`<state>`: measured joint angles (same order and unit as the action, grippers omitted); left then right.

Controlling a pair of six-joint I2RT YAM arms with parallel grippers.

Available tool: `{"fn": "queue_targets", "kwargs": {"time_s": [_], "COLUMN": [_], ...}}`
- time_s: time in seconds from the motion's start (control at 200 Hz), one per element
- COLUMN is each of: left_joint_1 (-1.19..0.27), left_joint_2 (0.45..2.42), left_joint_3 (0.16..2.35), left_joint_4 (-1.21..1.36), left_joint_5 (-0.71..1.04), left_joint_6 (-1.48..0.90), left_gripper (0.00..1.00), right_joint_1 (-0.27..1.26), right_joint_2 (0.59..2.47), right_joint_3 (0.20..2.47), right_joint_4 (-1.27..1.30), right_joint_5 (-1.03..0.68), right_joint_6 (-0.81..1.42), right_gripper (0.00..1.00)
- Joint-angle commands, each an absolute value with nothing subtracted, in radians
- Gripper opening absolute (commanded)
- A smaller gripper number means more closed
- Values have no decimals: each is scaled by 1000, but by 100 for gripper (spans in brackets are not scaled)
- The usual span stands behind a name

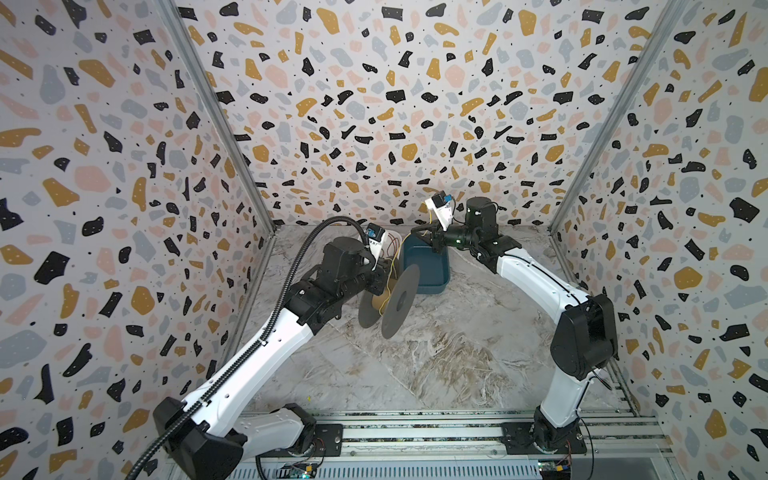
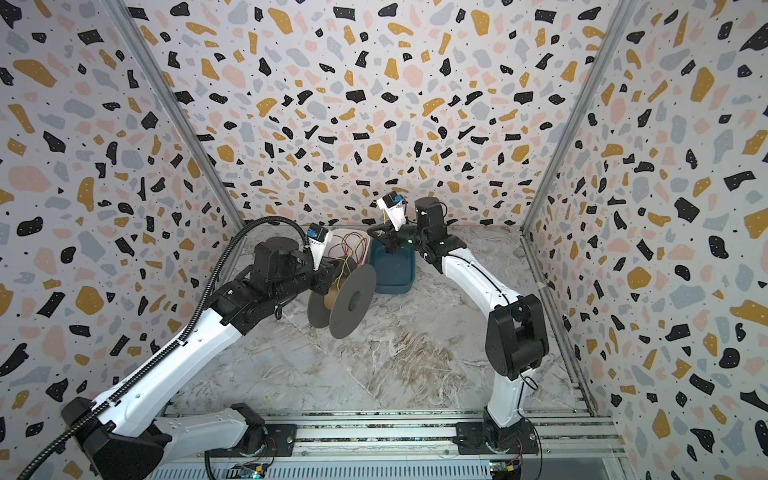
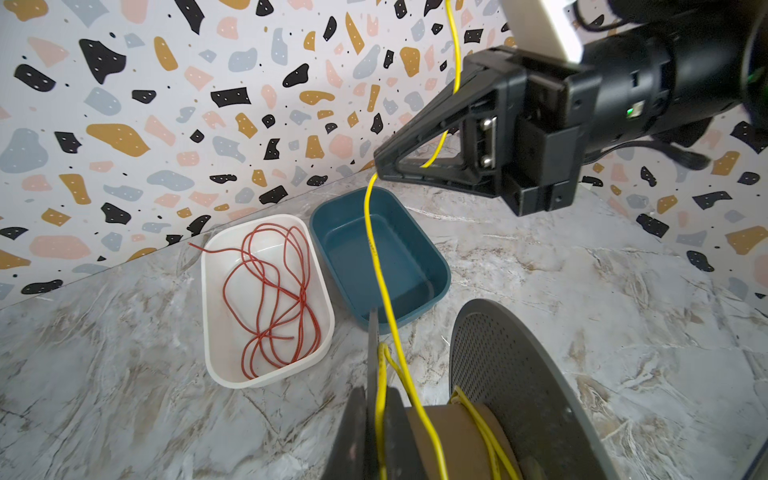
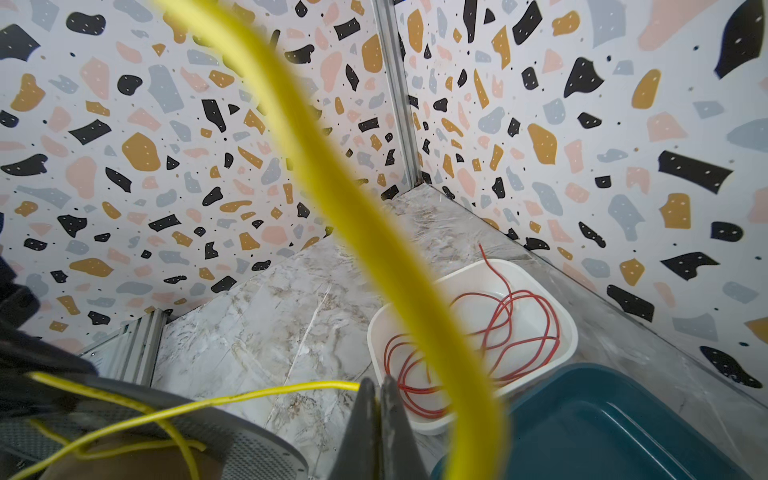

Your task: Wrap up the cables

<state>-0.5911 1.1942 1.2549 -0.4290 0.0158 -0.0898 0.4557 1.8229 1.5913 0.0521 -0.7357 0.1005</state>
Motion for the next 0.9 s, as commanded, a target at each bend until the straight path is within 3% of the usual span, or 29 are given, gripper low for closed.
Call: {"fn": "queue_targets", "kwargs": {"time_s": [0.0, 0.496, 0.896], "left_joint_1": [-601, -542, -450], "left_joint_2": [1145, 1165, 1171], "left_joint_3": [1289, 1403, 1301], "left_joint_4": [-347, -354, -107], "left_joint_5": [108, 92, 13], "left_joint_6": [-109, -256, -596], "left_gripper": [0, 0, 0], "right_joint_1": [444, 415, 452], "right_joint_2": [1820, 1788, 1653], "right_joint_3": [1560, 1249, 916], "right_joint_4": [144, 459, 672], "right_joint_5": [-743, -792, -549], "right_joint_6": [128, 354, 766], "right_gripper": [0, 0, 0]}}
